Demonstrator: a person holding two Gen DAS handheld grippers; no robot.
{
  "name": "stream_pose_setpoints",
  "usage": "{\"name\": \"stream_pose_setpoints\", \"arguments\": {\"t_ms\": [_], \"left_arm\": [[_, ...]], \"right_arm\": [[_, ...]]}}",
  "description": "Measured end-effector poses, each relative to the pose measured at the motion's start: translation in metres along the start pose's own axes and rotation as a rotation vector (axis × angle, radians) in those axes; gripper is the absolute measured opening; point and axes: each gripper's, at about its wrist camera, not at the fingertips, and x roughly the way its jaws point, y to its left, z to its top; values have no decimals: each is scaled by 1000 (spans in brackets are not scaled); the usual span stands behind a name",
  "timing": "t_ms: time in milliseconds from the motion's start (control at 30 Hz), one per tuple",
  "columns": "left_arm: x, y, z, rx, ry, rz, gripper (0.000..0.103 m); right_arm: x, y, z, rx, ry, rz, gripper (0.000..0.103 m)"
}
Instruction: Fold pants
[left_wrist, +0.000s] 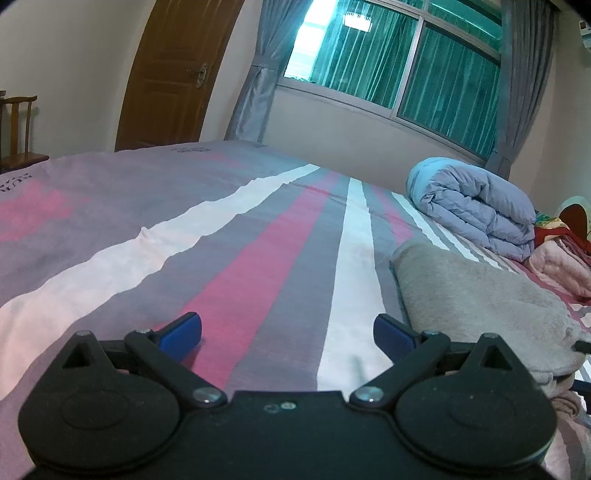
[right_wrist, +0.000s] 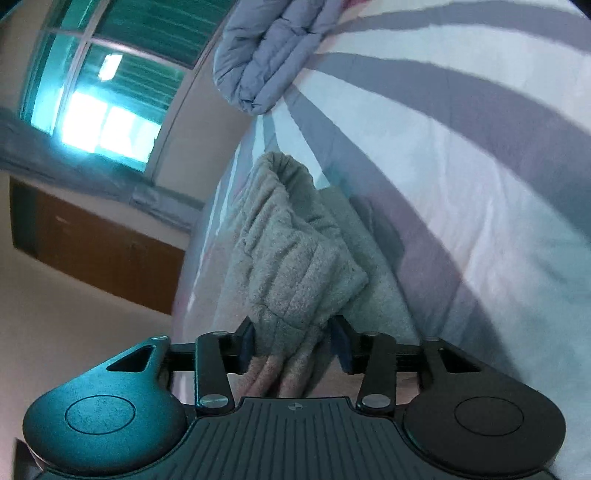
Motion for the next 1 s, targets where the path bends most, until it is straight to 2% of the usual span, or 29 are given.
{"name": "stream_pose_setpoints", "arguments": {"t_ms": [33,67,133,267,300,333,367,500,567,667,733,833,933,1000], "left_arm": [[0,0,-1,-1,1,1,94],[1,-1,-1,-1,4,2,94],[1,-2,0,6,5,2,94],[0,-3,0,14,2,0,94],[0,-2,0,10,2,2,94],[0,-2,1,6,2,3,94],[0,-1,1,2,0,3,94],[1,0,1,-2,2,2,94],[1,-1,0,3,4,0,94],[1,-2,1,11,6,-2,94],[-2,-1,1,15,-3,-5,94],[-2,3,1,-12,-5,3,95],[0,3,1,-24,4,5,95],[1,0,1,-10,8,3,95]], "right_arm": [[-4,1,-1,-15,-13,-6,63],[-4,2,-1,-26,-25,-7,66],[7,7,-3,-27,-17,-37,68],[16,2,-6,17,-15,-31,69],[17,1,-4,32,-9,-14,57],[19,0,-3,52,9,20,38],[21,-2,4,88,25,44,38],[-3,5,-1,155,-16,132,38],[-9,7,-6,155,-26,123,38],[8,-7,-4,148,-17,1,38],[13,-14,1,174,9,27,43],[-6,-1,7,95,-28,21,48],[-35,11,5,-45,-125,-12,48],[-41,6,7,-40,-124,11,48]]}}
